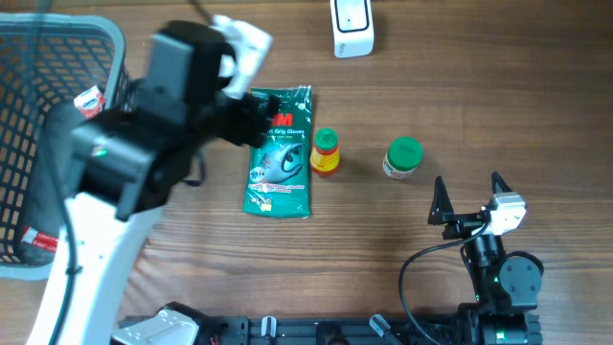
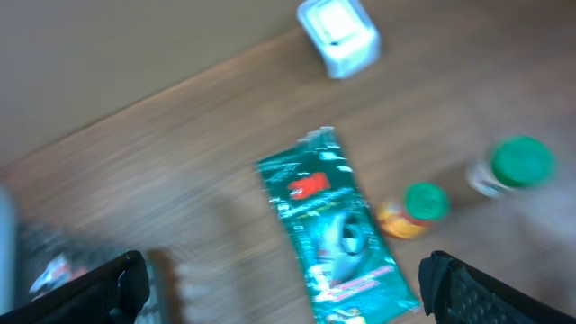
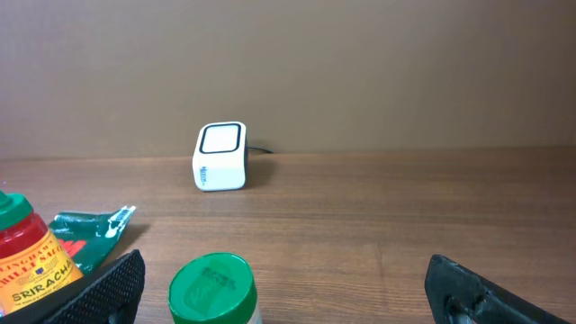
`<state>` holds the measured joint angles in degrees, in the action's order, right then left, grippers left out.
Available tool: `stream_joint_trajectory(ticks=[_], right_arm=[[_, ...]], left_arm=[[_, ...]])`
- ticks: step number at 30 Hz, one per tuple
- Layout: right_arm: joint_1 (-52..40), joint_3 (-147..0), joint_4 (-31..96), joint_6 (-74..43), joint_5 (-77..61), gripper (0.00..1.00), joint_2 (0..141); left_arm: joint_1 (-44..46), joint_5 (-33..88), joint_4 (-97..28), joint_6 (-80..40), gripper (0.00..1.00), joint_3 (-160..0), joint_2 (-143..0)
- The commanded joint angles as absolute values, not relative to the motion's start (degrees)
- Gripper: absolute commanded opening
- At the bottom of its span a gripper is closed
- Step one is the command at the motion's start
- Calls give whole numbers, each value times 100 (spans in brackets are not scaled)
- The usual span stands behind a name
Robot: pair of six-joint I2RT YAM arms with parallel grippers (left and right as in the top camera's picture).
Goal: Scan the item barcode
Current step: 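Move the left gripper back into the basket toward the white Kleenex pack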
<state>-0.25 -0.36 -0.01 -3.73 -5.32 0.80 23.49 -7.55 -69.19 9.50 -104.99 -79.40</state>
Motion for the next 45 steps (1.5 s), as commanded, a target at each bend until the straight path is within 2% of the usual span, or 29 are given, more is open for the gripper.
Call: stream_joint_trajectory(ticks=[1, 10, 18, 26, 32, 36, 41, 45], right_arm=[[-43, -30, -16, -311, -502, 100, 80], [-43, -30, -16, -311, -502, 100, 80], [-43, -30, -16, -311, -502, 100, 80], [-43, -32, -16, -311, -502, 100, 80], [-43, -30, -16, -311, -502, 100, 80], [-43, -32, -16, -311, -502, 100, 80], [-43, -30, -16, -314, -502, 100, 80], [-43, -30, -16, -314, -502, 100, 80]], left_arm=[[1474, -1055, -6904, 351, 100, -10604, -7679], [-915, -930, -6862, -1763, 100, -10604, -7629], [-2244, -882, -6840, -2497, 100, -10604, -7725], [-2963, -882, -6851, -2456, 100, -10597, -8416], [-3179, -860, -6681, -1658, 100, -10523, -9255], [-3179, -473, -6154, -882, 100, -10165, -9662], [-3177, 556, -5188, -23, 100, -9430, -9802], [-3179, 661, -4445, 25, 100, -8814, -9806]])
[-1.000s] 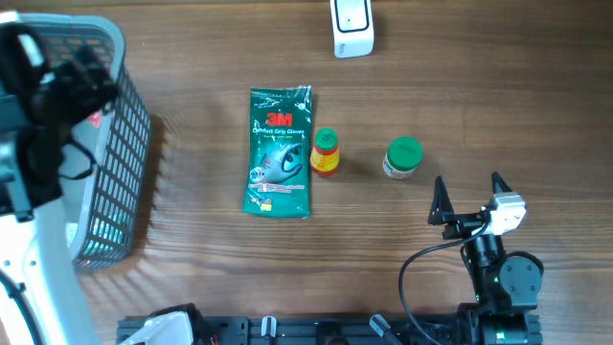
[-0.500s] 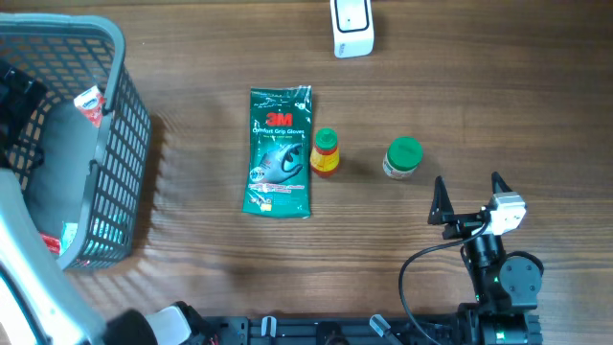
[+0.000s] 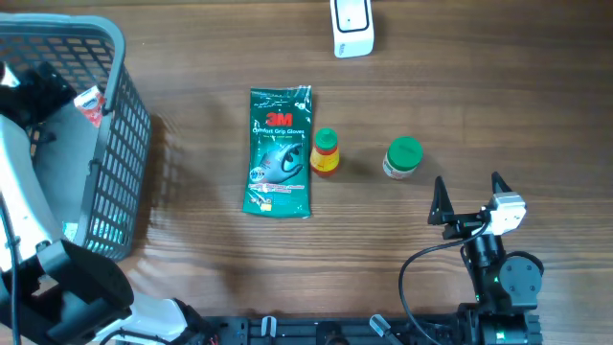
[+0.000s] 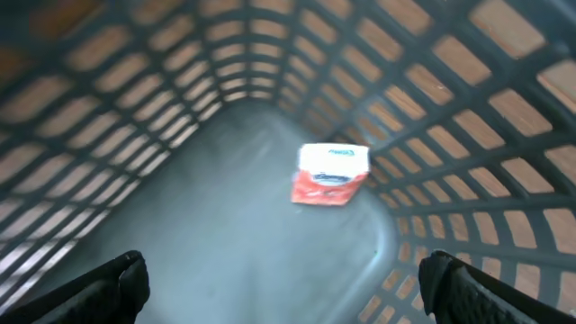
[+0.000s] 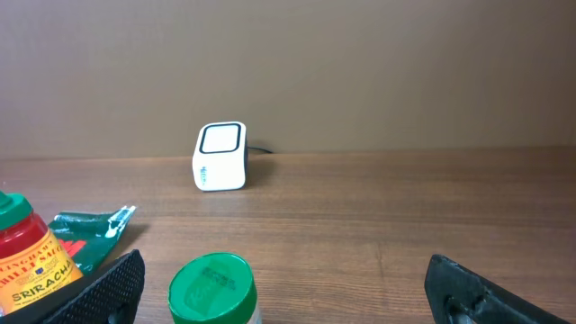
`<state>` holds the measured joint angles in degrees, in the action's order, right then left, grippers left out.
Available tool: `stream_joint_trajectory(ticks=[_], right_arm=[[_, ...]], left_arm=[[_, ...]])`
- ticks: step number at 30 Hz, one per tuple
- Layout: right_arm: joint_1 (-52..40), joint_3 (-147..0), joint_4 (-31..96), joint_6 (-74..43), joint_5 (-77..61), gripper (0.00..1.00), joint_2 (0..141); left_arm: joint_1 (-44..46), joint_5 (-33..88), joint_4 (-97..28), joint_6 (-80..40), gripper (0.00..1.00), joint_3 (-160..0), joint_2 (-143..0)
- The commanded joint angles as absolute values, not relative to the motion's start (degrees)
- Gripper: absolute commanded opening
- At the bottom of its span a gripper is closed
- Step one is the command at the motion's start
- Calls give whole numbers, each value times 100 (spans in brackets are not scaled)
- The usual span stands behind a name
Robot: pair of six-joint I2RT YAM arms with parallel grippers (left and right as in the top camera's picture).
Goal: Scan the item barcode
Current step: 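Move the left gripper back into the basket toward the white Kleenex pack, then grasp the white Kleenex tissue pack with the left gripper and lift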
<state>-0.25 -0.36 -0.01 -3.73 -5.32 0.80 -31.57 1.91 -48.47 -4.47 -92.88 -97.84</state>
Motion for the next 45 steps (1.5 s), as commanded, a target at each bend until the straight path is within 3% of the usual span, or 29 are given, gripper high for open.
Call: stream_joint_trajectory(ticks=[1, 13, 45], right_arm=[[-43, -30, -16, -311, -502, 99, 80], [-43, -32, -16, -311, -502, 100, 80], [-43, -32, -16, -311, -502, 100, 80]], left_arm=[[-3177, 661, -4276, 27, 100, -8659, -9806], [-3083, 849, -1986, 30, 100, -7223, -10005], [-2853, 851, -1127, 427, 100, -7220, -11404]])
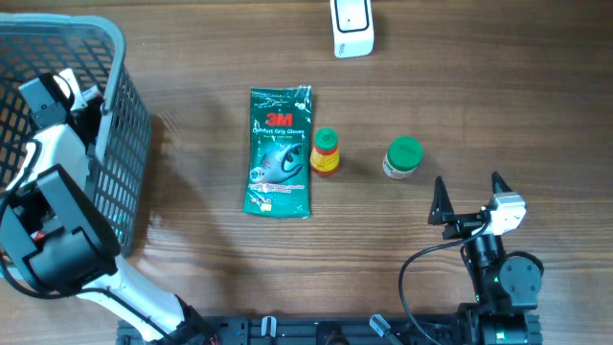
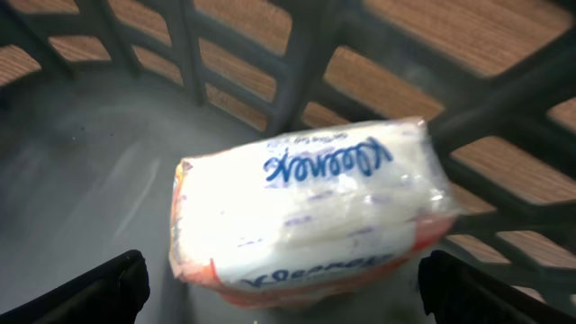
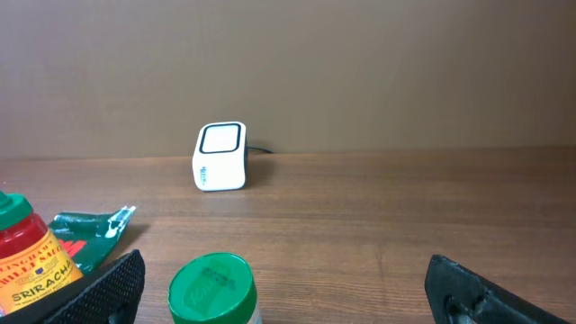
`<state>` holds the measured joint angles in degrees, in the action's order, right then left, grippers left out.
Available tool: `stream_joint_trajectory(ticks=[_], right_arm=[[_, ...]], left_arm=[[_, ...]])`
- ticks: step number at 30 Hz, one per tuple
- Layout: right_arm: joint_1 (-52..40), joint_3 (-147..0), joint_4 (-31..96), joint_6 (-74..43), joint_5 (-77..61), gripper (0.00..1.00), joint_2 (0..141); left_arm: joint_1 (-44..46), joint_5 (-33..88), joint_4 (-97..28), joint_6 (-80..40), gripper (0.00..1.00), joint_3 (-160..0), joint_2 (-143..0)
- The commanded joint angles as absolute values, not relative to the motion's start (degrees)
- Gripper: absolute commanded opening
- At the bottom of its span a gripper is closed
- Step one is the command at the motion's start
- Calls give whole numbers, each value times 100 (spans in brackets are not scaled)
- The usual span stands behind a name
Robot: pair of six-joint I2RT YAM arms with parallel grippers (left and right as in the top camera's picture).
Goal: Scan the item barcode
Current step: 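Grasp the white Kleenex tissue pack with the left gripper and lift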
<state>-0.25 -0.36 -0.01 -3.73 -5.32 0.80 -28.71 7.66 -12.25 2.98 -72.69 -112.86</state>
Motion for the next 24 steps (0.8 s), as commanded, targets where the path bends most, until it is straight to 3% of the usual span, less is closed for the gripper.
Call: stream_joint_trajectory(ticks=[1, 5, 16, 24], right_arm=[[-43, -30, -16, -311, -502, 100, 80], [-43, -32, -16, -311, -502, 100, 80], [-43, -30, -16, -311, -502, 100, 80], [-43, -30, -16, -311, -502, 100, 80]], left_arm=[[-2853, 851, -1114, 427, 98, -7220, -11404], [-2853, 854, -996, 425, 88, -7220, -11406], [-2842, 856, -698, 408, 99, -7220, -11496], [-2757, 947, -353, 405, 95, -7220, -11714]])
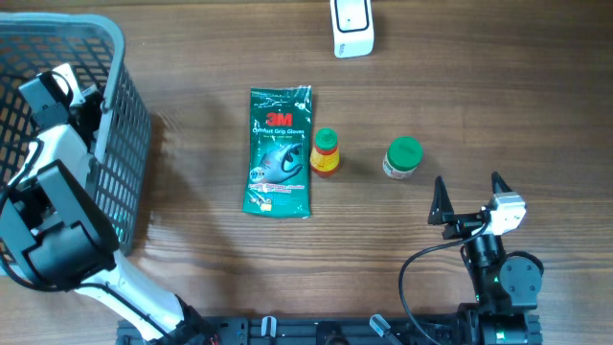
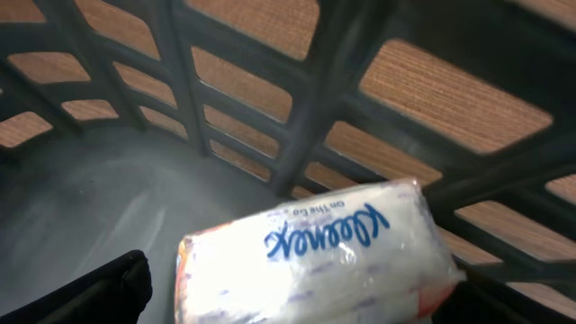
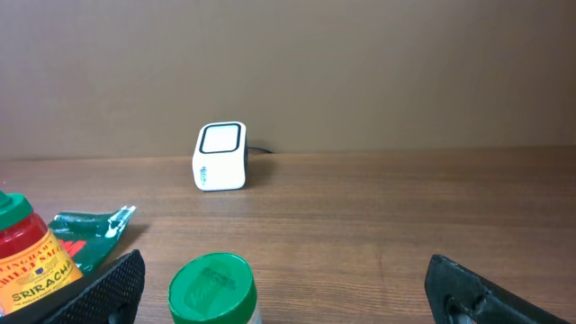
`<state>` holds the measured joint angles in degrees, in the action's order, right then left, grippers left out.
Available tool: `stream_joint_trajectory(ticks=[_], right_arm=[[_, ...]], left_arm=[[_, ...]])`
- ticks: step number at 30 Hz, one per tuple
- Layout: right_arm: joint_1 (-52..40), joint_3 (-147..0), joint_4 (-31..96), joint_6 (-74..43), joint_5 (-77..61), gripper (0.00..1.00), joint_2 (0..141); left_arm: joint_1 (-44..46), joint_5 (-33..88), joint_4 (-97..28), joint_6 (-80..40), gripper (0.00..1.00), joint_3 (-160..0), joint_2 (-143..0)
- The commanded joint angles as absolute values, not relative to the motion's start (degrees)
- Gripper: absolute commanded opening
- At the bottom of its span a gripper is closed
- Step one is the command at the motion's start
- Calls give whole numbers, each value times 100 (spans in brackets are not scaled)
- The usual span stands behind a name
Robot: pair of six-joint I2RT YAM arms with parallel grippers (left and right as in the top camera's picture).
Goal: Scan the item barcode
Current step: 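Grasp the white Kleenex tissue pack with the left gripper and lift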
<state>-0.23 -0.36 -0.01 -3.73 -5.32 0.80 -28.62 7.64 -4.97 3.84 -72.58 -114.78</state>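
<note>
A white Kleenex tissue pack [image 2: 315, 256] with an orange edge lies on the floor of the grey basket [image 1: 120, 144], against its lattice wall. My left gripper [image 2: 301, 292] is down inside the basket, open, with the pack between its fingers [image 2: 121, 288]. From overhead the left arm [image 1: 48, 182] covers the pack. The white scanner [image 1: 351, 26] stands at the far edge, also visible as a scanner [image 3: 220, 157] in the right wrist view. My right gripper [image 1: 469, 196] rests open near the front right, holding nothing.
A green 3M glove packet [image 1: 280, 151], a sriracha bottle [image 1: 325, 151] and a green-lidded jar [image 1: 403, 158] lie mid-table. The jar [image 3: 211, 290] sits just ahead of the right gripper. The basket walls close round the left gripper.
My left gripper has come further down onto the tissue pack, which now sits lower in the wrist view, level with the fingertips. The right arm has not moved.
My left arm was over the table by the glove packet. Then it was above the basket with the tissue pack small on its floor. Then it was close over the pack, open, and now its fingers straddle the pack.
</note>
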Motion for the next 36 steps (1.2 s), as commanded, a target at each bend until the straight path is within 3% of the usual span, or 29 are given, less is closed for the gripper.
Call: stream_joint_trajectory(ticks=[1, 5, 8, 10, 23, 36], right_arm=[[-43, -30, -16, -311, -502, 100, 80], [-43, -30, -16, -311, -502, 100, 80], [-43, -30, -16, -311, -502, 100, 80], [-43, -30, -16, -314, -502, 100, 80], [-43, -30, -16, -314, -502, 100, 80], [-43, -30, -16, -314, -502, 100, 80]], left_arm=[[-2738, 965, -320, 405, 91, -7220, -11756], [-2657, 982, -248, 408, 78, -7220, -11769], [-2628, 982, -148, 408, 63, -7220, -11769], [-2630, 982, -119, 405, 59, -7223, -11769], [-2663, 945, -552, 408, 59, -7223, -11067], [-2655, 294, -1944, 410, 60, -7223, -8433]])
